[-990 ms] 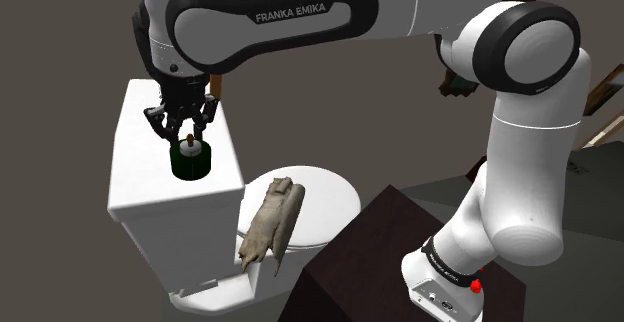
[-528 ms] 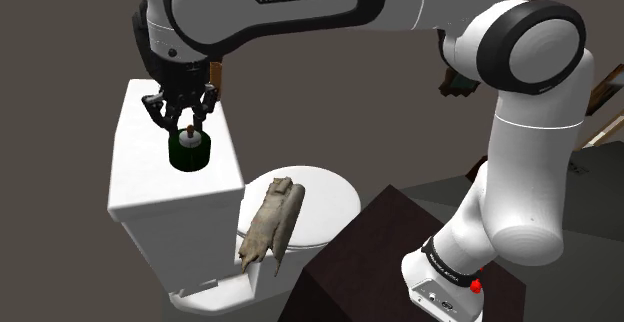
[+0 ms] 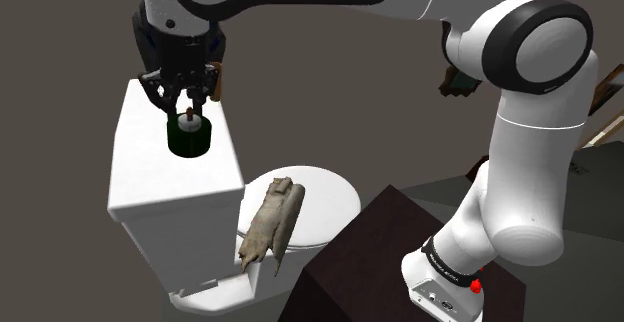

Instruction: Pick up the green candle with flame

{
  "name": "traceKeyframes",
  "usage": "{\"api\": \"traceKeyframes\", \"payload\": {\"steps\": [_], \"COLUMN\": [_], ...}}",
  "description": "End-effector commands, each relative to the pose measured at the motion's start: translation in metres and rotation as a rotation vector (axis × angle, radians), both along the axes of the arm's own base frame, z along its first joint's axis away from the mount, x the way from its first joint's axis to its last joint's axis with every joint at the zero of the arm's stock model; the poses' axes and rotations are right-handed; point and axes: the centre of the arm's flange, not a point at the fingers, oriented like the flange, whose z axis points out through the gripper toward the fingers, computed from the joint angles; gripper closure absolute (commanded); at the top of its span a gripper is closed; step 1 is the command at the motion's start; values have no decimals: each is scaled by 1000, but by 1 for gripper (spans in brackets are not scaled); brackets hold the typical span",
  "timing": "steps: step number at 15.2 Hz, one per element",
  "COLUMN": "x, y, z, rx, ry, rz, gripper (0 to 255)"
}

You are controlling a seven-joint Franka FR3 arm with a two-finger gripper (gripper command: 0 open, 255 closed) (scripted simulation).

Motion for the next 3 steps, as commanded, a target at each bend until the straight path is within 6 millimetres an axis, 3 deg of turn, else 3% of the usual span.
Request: {"api": "traceKeyframes", "payload": {"steps": [1, 3], "x": [-1, -1], "y": [1, 1], "z": [11, 12], "rx": [0, 0], "ry": [0, 0], "rz": [0, 0], "gripper": [255, 255]}}
